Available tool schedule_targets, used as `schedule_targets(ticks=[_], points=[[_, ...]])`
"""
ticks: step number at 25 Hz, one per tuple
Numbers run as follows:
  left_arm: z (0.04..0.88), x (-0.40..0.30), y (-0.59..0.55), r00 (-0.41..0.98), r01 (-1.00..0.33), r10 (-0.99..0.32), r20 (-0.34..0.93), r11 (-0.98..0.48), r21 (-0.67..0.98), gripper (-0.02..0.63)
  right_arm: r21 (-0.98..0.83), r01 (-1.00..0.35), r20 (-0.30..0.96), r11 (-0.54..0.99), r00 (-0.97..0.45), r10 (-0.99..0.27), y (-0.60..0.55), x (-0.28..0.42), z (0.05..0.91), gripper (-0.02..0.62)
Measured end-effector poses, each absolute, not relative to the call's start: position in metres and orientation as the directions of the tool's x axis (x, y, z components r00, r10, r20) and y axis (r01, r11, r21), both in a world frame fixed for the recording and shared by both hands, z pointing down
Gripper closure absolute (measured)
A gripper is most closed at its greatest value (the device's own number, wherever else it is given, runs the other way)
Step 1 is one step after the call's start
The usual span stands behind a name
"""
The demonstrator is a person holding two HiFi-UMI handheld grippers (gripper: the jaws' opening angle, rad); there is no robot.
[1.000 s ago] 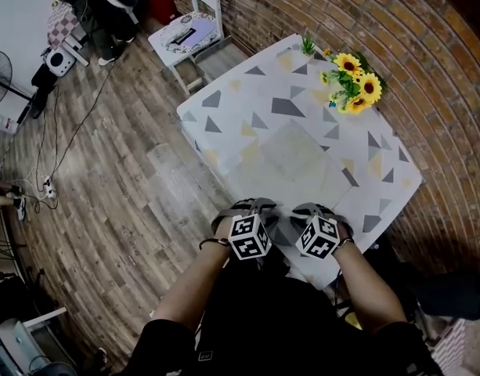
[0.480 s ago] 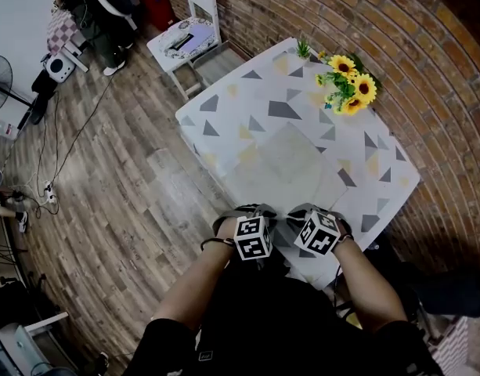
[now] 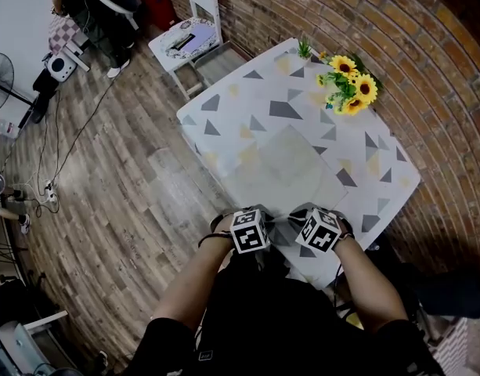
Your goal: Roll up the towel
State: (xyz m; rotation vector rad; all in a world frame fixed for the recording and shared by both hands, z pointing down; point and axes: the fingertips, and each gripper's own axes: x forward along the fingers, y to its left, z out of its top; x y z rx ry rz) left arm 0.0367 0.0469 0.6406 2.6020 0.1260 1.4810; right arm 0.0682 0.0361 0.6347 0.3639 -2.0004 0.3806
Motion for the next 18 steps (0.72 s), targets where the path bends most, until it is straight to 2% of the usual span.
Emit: schedule_targets(ticks=[3, 6, 8, 12, 15, 18], points=[[0.64, 0.036, 0.044, 0.499, 0.017, 0.094, 0.862, -0.995, 0.098, 0.553, -0.134, -0.446, 0.906, 0.885, -0.417, -0.073, 0.032, 0.07, 0.642, 0.554], [0.634, 0.034, 0.033, 0.479, 0.054, -0.053, 0.876, -0.994, -0.09, 0.464, -0.156, -0.474, 0.914, 0.867, -0.403, -0.056, 0.027, 0.07, 0.649, 0.555], [0.625, 0.038, 0.033, 0.49, 0.087, -0.101, 0.866, -0.983, -0.164, 0.462, -0.169, -0.487, 0.914, 0.857, -0.403, -0.049, 0.024, 0.07, 0.651, 0.555], [0.626, 0.046, 0.043, 0.489, 0.165, -0.078, 0.869, -0.97, -0.179, 0.463, -0.205, -0.516, 0.905, 0.832, -0.423, -0.039, 0.019, 0.069, 0.649, 0.554], [0.634, 0.048, 0.039, 0.483, 0.156, -0.079, 0.872, -0.972, -0.174, 0.475, -0.195, -0.525, 0.906, 0.828, -0.42, -0.053, 0.018, 0.071, 0.648, 0.549], [0.638, 0.045, 0.031, 0.486, 0.12, -0.069, 0.871, -0.982, -0.145, 0.512, -0.139, -0.515, 0.903, 0.846, -0.417, -0.105, 0.015, 0.072, 0.636, 0.513]])
